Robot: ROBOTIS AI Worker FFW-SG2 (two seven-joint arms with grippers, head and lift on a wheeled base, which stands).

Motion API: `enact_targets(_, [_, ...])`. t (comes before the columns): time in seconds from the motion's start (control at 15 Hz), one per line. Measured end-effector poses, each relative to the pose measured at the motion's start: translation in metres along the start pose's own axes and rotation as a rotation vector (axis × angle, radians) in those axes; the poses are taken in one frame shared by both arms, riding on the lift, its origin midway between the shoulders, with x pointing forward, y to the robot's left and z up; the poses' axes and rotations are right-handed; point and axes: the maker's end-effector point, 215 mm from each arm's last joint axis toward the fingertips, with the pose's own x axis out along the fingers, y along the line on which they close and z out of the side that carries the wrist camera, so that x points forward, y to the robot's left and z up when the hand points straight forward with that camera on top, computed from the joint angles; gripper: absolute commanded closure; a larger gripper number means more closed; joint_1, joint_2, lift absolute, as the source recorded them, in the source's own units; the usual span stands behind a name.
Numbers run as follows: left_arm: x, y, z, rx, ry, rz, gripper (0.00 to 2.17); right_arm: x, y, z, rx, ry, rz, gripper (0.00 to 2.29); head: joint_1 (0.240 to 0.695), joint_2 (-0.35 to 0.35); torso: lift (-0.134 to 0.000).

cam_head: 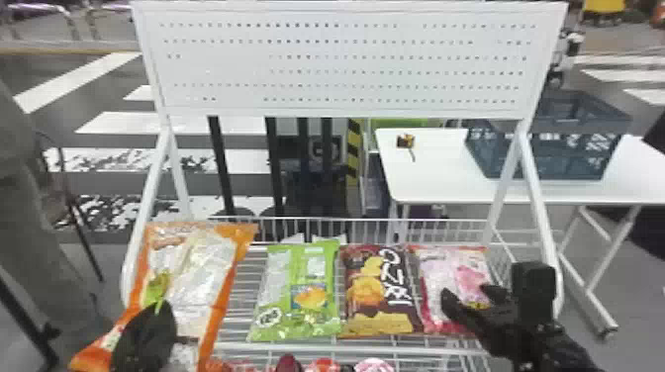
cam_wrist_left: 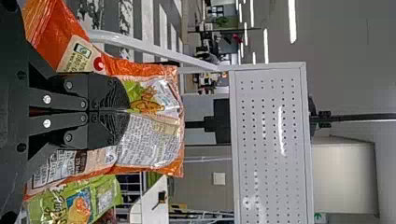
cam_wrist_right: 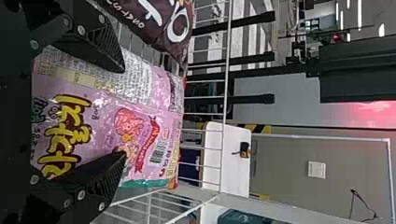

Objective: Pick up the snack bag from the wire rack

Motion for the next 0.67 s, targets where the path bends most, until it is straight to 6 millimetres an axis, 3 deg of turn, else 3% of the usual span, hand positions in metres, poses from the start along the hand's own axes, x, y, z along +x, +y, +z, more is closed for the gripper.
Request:
enact_targets(0.07, [0.0002, 0.0000, -0.0004, 0.000, 0.001, 0.000, 1.76, 0.0001, 0.0008, -0.0036, 0.003, 0.012, 0.003, 1.95, 0.499, 0.000, 0.000])
enact_targets(0.13, [0.0004, -0.0002, -0.0008, 0.000, 0.002, -0.001, 1.76, 0.0002, 0.0014, -0.0050, 0.004, 0.018, 0.001, 2.14, 0.499, 0.000, 0.000])
enact_targets(0.67, [-0.0003, -0.0017, 0.0003, 0.000, 0.001, -0.003, 1.76, -0.0027, 0.0042, -0.0051, 0.008, 0.024, -0.017, 2.25, 0.499, 0.000, 0.000])
